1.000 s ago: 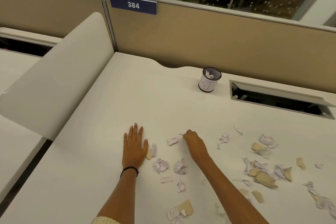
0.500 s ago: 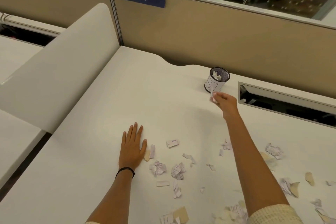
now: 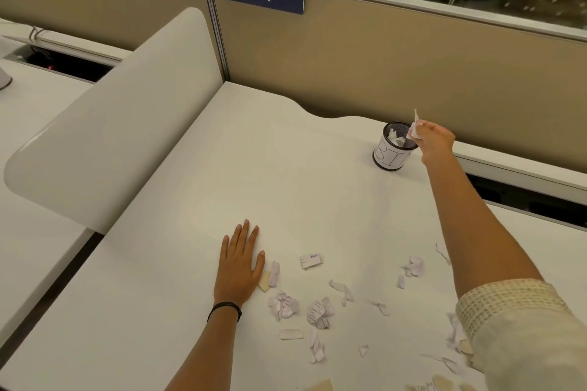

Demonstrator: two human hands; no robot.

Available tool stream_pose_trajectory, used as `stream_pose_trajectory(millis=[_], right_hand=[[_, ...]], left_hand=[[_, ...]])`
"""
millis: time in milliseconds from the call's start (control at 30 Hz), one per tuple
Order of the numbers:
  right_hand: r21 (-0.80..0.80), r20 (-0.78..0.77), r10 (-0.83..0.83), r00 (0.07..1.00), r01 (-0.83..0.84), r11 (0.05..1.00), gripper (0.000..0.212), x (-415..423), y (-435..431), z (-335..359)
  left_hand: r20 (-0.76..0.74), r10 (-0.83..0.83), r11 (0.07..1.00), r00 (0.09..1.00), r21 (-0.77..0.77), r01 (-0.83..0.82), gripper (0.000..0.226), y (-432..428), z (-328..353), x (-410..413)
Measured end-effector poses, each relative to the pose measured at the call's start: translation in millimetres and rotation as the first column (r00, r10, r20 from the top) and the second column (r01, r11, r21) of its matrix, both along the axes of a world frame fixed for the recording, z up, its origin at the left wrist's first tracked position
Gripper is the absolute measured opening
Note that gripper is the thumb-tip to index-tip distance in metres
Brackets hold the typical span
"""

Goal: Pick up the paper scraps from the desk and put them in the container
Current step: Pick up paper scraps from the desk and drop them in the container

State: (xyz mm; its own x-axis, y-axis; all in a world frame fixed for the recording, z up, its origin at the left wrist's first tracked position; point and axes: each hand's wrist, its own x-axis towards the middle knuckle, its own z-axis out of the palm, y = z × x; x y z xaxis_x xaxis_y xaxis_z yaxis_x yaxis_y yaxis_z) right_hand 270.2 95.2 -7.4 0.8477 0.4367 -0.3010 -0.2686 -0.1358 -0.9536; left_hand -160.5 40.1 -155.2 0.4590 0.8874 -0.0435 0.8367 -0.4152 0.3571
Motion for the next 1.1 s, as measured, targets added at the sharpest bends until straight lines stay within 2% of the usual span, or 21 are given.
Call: stream_pose_trajectory(millis=[100, 267, 400, 600, 667, 733, 800, 867, 1000, 1100], right_hand=[[-0.212, 0.129, 0.12, 0.984, -0.09, 0.973, 0.012, 8, 5, -8], [-0.3, 0.186, 0.23, 0.955, -0.168, 0.939, 0.032, 18, 5, -11], [-0.274, 0.193, 0.326, 0.925, -0.268, 0.923, 0.048, 13, -3, 1], [-0.078, 0.2, 0.355, 0.913, -0.346, 0.935, 0.031, -35, -39, 5], [-0.094, 0.189, 0.39, 0.901, -0.378, 0.921, 0.032, -68, -57, -14], [-0.184, 0.195, 0.444, 0.875, -0.412, 0.893, 0.034, -108, -77, -42], [-0.312, 0.255, 0.53, 0.809, -0.45, 0.837, 0.031, -149, -98, -71], [-0.397, 0.341, 0.634, 0.694, -0.505, 0.766, 0.028, -186, -117, -93], [-0.503, 0.375, 0.791, 0.483, -0.611, 0.611, 0.034, -245, -137, -115], [-0.546, 0.406, 0.835, 0.372, -0.634, 0.548, 0.039, -279, -145, -126]], left_hand=[[0.018, 0.0, 1.0, 1.0, -0.004, 0.0, 0.063, 0, 0, 0], [0.019, 0.0, 1.0, 1.0, 0.001, 0.0, 0.063, -1, 0, 0], [0.012, -0.003, 1.0, 1.0, 0.004, 0.003, 0.064, 0, -1, 0], [0.013, -0.002, 1.0, 1.0, 0.002, 0.002, 0.065, 0, 0, 0], [0.01, -0.004, 1.0, 1.0, 0.0, 0.004, 0.065, 0, 1, 0], [0.006, -0.005, 1.0, 1.0, 0.006, 0.005, 0.066, -1, 1, 0], [0.013, -0.007, 1.0, 1.0, 0.005, 0.006, 0.067, -1, 1, 0], [0.02, -0.009, 1.0, 1.0, 0.003, 0.009, 0.067, -1, 0, 0], [0.032, -0.001, 1.0, 0.999, -0.002, 0.001, 0.058, -1, 1, 0], [0.056, 0.011, 1.0, 0.998, -0.018, -0.01, 0.049, -1, 2, 1]])
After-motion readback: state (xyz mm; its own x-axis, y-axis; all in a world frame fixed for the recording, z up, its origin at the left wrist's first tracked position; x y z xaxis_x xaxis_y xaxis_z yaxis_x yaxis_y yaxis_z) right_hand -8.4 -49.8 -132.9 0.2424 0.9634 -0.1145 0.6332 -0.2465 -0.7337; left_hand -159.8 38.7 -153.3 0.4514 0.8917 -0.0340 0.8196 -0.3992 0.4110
